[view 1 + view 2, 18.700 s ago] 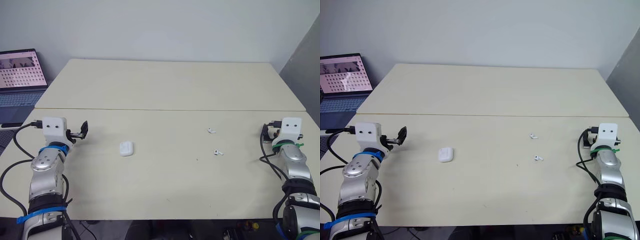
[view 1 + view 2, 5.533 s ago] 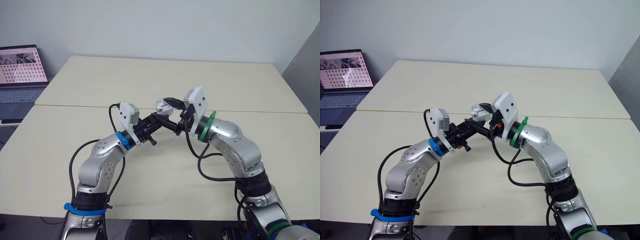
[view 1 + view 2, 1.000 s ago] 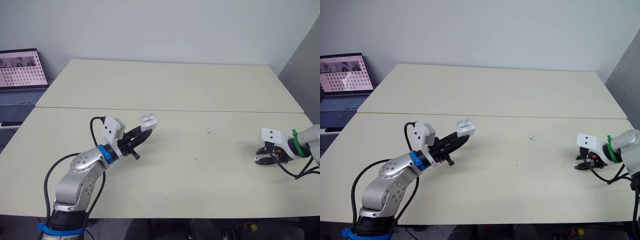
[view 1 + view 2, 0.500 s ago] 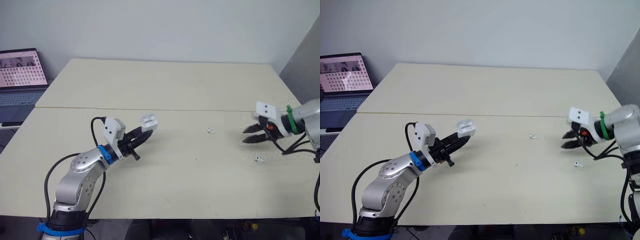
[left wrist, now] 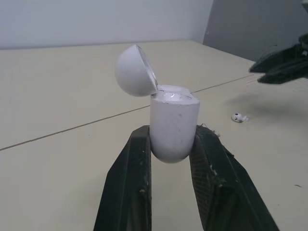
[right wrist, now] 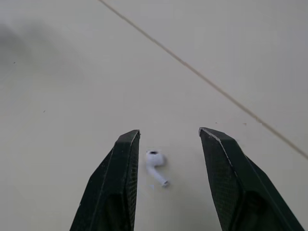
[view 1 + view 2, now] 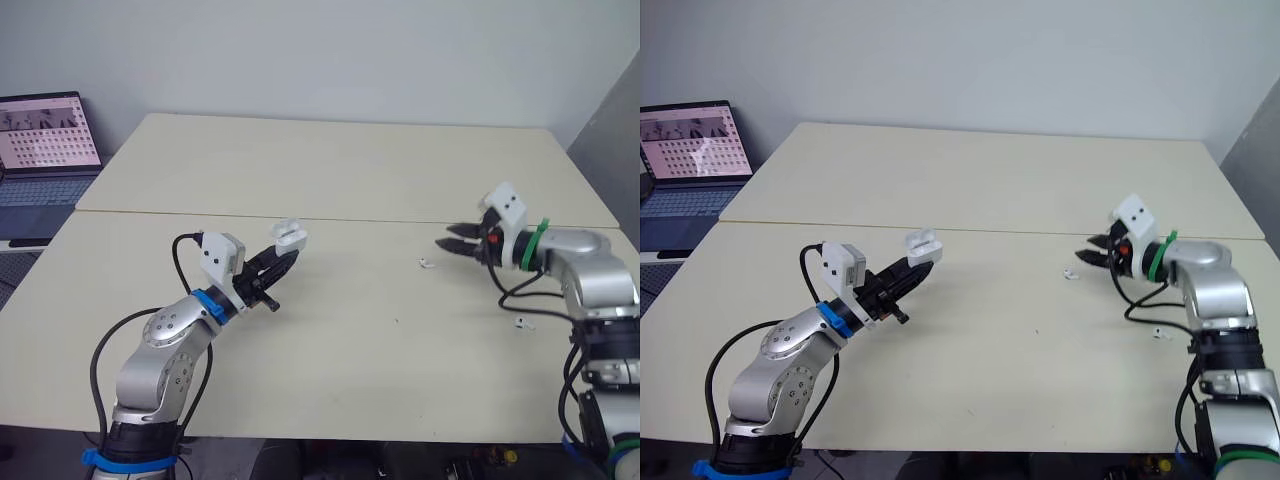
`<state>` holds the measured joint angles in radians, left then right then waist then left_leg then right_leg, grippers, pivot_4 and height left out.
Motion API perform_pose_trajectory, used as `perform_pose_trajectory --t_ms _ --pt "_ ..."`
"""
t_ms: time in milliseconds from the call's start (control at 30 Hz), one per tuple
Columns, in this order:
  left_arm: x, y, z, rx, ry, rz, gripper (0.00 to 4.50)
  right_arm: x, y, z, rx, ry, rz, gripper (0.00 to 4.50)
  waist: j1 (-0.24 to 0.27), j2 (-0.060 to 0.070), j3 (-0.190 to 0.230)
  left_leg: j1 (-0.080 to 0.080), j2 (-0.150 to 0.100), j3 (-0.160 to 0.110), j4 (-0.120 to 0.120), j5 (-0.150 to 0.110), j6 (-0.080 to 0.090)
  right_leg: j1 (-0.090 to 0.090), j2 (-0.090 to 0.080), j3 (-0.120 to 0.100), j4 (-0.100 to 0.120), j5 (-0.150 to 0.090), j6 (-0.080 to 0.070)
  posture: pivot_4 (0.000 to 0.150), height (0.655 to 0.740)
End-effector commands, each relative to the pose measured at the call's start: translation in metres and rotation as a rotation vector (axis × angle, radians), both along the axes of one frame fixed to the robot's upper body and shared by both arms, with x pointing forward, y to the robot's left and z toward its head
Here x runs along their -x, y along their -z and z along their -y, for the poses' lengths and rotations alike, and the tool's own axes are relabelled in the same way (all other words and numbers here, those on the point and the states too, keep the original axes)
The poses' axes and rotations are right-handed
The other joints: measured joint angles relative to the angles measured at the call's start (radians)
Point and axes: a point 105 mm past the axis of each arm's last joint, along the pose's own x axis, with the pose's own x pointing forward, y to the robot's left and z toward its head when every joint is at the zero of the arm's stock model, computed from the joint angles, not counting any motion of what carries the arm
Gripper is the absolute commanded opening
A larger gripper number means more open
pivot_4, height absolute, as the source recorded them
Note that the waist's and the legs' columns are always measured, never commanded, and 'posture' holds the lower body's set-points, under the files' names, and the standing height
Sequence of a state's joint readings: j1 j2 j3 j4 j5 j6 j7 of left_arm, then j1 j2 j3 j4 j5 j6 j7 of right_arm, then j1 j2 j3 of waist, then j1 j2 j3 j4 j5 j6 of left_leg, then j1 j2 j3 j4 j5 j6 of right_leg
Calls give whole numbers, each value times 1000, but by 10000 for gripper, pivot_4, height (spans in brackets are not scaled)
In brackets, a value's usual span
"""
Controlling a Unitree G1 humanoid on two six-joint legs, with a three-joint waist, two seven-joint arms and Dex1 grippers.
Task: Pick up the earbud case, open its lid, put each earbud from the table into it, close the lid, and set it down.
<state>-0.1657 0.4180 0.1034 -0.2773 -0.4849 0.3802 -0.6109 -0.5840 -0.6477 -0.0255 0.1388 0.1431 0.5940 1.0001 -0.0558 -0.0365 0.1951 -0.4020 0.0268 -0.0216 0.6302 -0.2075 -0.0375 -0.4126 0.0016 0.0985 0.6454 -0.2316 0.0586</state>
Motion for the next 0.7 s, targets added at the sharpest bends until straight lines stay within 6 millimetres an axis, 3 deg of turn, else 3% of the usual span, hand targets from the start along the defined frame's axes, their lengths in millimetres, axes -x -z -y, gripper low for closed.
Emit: perform_pose_trajectory --t_ms 33,333,567,700 --pt "2 -15 5 -10 36 65 7239 0 -16 -5 72 -79 65 20075 -1 0 0 0 0 0 0 0 0 0 0 0 0 0 0 1500 7400" --pt "-1 -19 12 -21 78 74 7239 -12 2 -20 204 -211 -19 20075 -4 0 0 1 1 0 0 0 0 0 1 0 0 0 -1 1500 7400" --pt "5 -16 11 -24 64 68 7239 -23 8 -23 243 -209 -62 42313 -2 0 0 0 1 0 0 0 0 -1 1 0 0 0 0 1500 7400" --pt "8 -15 10 -29 56 66 7239 -27 16 -27 263 -206 -105 42313 -4 0 0 1 1 0 0 0 0 -1 1 0 1 0 0 1500 7400"
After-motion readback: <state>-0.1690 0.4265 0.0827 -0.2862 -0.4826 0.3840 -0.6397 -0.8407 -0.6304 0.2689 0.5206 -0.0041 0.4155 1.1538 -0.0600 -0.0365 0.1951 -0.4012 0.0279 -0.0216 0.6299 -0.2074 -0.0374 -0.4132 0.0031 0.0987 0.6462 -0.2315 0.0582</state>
